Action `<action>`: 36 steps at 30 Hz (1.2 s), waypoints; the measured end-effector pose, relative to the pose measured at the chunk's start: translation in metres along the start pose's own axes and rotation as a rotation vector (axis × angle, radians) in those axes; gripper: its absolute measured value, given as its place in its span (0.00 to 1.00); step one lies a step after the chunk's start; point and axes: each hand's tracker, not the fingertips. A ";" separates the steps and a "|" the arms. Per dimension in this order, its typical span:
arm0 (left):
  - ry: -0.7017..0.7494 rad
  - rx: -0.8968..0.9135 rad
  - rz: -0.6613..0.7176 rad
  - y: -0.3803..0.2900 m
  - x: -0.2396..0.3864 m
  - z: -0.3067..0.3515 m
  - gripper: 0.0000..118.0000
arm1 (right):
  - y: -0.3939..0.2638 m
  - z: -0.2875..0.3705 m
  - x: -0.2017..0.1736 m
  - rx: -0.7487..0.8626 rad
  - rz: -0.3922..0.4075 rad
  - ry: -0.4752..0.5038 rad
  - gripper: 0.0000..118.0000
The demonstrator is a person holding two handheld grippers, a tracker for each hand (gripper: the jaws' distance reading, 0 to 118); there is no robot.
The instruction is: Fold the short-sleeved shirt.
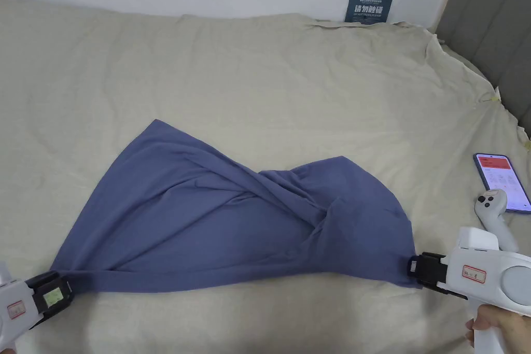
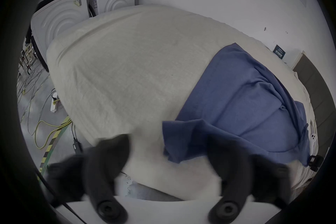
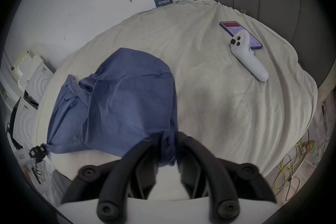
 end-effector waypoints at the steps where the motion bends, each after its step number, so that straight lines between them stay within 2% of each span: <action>1: 0.000 0.002 0.000 0.000 -0.003 0.003 1.00 | 0.000 0.004 0.001 0.003 0.019 -0.008 0.62; 2: -0.004 0.019 0.002 0.000 -0.007 0.008 1.00 | 0.001 0.010 0.002 0.018 0.028 -0.011 0.74; 3: -0.007 0.037 0.003 0.003 -0.010 0.015 1.00 | 0.002 0.017 0.003 0.036 0.036 -0.023 0.76; 8: -0.020 0.118 0.012 0.026 -0.009 0.040 1.00 | 0.018 0.059 0.005 0.177 0.102 -0.089 0.76; 15: -0.109 0.352 -0.214 0.041 0.047 0.084 1.00 | 0.023 0.106 -0.023 0.393 0.240 -0.089 0.76; 17: -0.136 0.386 -0.264 0.036 0.066 0.089 1.00 | 0.018 0.109 -0.029 0.439 0.259 -0.097 0.76; 21: -0.225 0.459 -0.280 0.020 0.090 0.096 0.99 | -0.001 0.115 -0.037 0.528 0.258 -0.090 0.76; 22: -0.224 0.474 -0.291 0.016 0.094 0.096 0.96 | -0.006 0.115 -0.039 0.535 0.260 -0.090 0.76; 24: -0.240 0.491 -0.331 0.008 0.103 0.098 0.80 | -0.016 0.117 -0.044 0.570 0.252 -0.099 0.76; 29: -0.260 0.565 -0.367 -0.010 0.112 0.098 0.24 | -0.034 0.125 -0.055 0.654 0.210 -0.076 0.75; 31: -0.268 0.587 -0.380 -0.014 0.115 0.102 0.10 | -0.035 0.127 -0.058 0.663 0.195 -0.047 0.67; 33: -0.280 0.608 -0.402 -0.017 0.119 0.105 0.00 | -0.033 0.126 -0.060 0.668 0.197 -0.032 0.36; 35: -0.278 0.631 -0.413 -0.019 0.121 0.108 0.00 | -0.032 0.124 -0.065 0.680 0.205 -0.034 0.05; 36: -0.282 0.634 -0.413 -0.019 0.122 0.109 0.00 | -0.031 0.123 -0.066 0.682 0.211 -0.032 0.01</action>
